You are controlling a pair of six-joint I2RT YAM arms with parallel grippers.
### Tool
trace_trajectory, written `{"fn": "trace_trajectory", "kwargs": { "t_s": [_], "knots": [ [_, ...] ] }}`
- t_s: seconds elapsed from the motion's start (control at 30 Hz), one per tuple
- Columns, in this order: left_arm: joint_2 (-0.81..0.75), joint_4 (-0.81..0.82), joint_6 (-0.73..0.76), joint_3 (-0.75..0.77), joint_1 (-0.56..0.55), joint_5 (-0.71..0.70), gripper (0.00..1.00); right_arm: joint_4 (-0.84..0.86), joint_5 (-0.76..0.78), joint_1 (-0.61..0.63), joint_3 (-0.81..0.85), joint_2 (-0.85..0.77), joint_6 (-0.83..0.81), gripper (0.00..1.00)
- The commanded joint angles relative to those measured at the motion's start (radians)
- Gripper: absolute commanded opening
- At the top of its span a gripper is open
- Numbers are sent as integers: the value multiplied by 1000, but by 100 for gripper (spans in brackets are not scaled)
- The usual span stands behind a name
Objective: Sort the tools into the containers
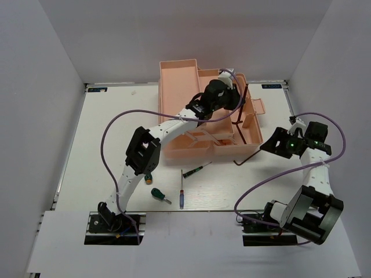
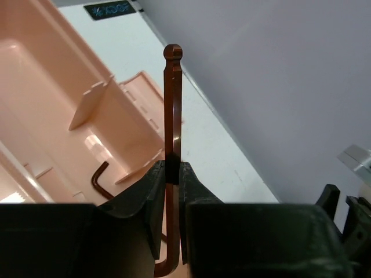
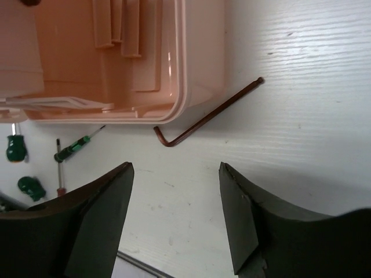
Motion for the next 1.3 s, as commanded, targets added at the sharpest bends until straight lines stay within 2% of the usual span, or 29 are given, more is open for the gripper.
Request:
{"fn": "trace_trajectory", "kwargs": {
  "t_s": [0.0, 0.03, 0.07, 0.1, 0.23, 0.33, 0.4, 0.43, 0.47, 0.53, 0.57, 0.6, 0.63, 0.7, 0.73, 0.77, 0.8, 0.83, 0.9, 0.93, 0.97, 1.07, 1.1, 1.2, 1.27],
  "knots": [
    [3, -26, -12, 44, 11, 12, 21, -48, -109, -3, 17, 27, -49, 67],
    [3, -26, -12, 44, 20, 12, 46, -57, -114, 3, 26, 56, -48, 67],
    [3, -35, -12, 35, 20, 24, 55, -69, -115, 5, 28, 63, -46, 63],
    [3, -35, -12, 34, 20, 35, 64, -74, -102, 8, 35, 70, -42, 63],
    [-7, -26, -12, 54, 30, 81, 72, -70, 15, 29, 21, 93, -46, 58],
    [-55, -26, 10, 67, 30, 118, 73, -51, 72, 44, 21, 104, -74, 58],
    [-108, -17, 42, 32, 30, 138, 73, -31, 67, 49, 17, 107, -127, 62],
    [-143, -17, 62, -26, 30, 138, 73, -28, 23, 48, 20, 106, -207, 63],
    [-186, -17, 86, -68, 21, 148, 70, -39, -11, 44, 23, 109, -267, 63],
    [-342, -49, 184, -205, 7, 120, 58, -103, -123, 44, 41, 118, -527, 65],
    [-397, -67, 208, -260, 7, 92, 31, -125, -166, 46, 46, 123, -659, 65],
    [-515, -87, 220, -316, -3, 77, 15, -187, -198, 44, 52, 136, -750, 63],
    [-578, -131, 244, -443, -3, 54, 6, -277, -224, 48, 69, 145, -1024, 59],
    [-704, -182, 277, -580, -3, -37, 3, -443, -289, 52, 92, 173, -1245, 54],
    [-822, -204, 286, -720, -3, -64, 8, -568, -299, 60, 110, 194, -1374, 53],
    [-876, -268, 300, -783, -3, -122, 18, -632, -295, 61, 113, 211, -1679, 51],
    [-924, -299, 300, -894, -3, -146, 43, -643, -290, 64, 104, 215, -1741, 51],
    [-965, -331, 300, -939, -3, -161, 55, -643, -278, 78, 101, 224, -1827, 51],
    [-1056, -435, 312, -1042, -3, -181, 67, -585, -258, 92, 61, 218, -1887, 52],
    [-1082, -464, 312, -1073, -3, -192, 68, -558, -255, 115, 48, 198, -1884, 54],
    [-1109, -495, 312, -1108, -3, -192, 68, -454, -249, 124, 35, 187, -1880, 54],
    [-1243, -495, 289, -1260, -3, -201, 70, -312, -198, 179, -61, 146, -1854, 56],
    [-1278, -473, 289, -1329, -3, -191, 70, -191, -151, 187, -101, 132, -1834, 58],
    [-1378, -474, 289, -1389, -3, -180, 71, -24, -102, 222, -164, 115, -1782, 58],
    [-1407, -495, 300, -1398, -3, -180, 71, -17, -59, 247, -154, 147, -1783, 58]
  ]
}}
